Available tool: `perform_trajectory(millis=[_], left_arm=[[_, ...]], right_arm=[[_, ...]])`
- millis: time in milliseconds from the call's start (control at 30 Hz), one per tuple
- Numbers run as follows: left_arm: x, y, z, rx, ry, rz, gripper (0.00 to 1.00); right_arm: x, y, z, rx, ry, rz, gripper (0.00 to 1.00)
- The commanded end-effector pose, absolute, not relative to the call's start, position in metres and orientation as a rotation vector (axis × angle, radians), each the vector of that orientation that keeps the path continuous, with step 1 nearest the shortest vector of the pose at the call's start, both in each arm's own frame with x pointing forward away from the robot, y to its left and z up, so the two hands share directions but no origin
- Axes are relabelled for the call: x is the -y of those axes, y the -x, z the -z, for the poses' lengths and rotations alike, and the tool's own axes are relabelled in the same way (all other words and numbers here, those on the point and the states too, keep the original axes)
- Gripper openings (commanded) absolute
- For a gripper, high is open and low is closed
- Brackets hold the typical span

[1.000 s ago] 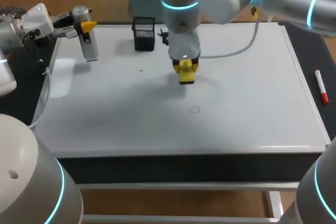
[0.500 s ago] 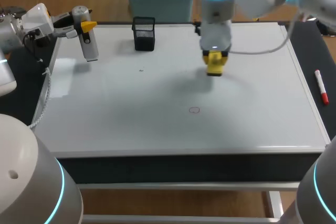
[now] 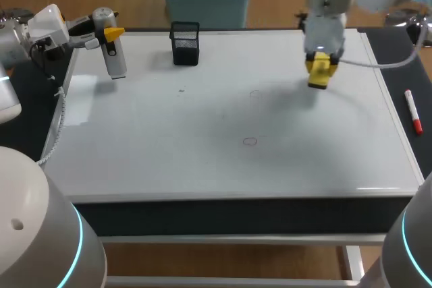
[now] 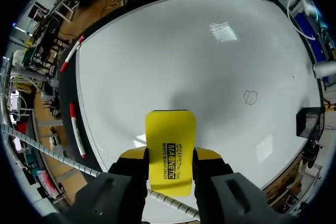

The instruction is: Pick up the inspection probe, press it on each red-marked spot on the whiteboard one by one, put down the probe, pick up the eraser, and wipe off all the red marks.

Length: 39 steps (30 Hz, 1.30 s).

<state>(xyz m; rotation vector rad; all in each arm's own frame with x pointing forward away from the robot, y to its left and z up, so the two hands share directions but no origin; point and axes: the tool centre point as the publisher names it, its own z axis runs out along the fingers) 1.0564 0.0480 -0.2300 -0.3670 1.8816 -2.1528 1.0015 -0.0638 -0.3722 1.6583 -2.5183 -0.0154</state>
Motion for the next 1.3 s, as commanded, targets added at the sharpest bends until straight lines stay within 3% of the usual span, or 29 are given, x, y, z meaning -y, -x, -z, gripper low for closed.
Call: perform_trajectory(millis=[33, 567, 1300], left_arm=[[-0.048, -1.057, 0.230, -1.880, 0.364, 2.154, 0.00], [-0.048, -1.057, 0.230, -1.880, 0.364, 2.154, 0.00], [-0.048, -1.057, 0.230, -1.880, 0.364, 2.154, 0.00]], right_arm=[[0.090, -1.010, 0.373, 2.525, -1.628, 0.049, 0.00], [0.144, -1.025, 0.379, 2.559, -1.476, 0.059, 0.00], [0.142, -1.019, 0.375, 2.580, -1.469, 0.065, 0.00]])
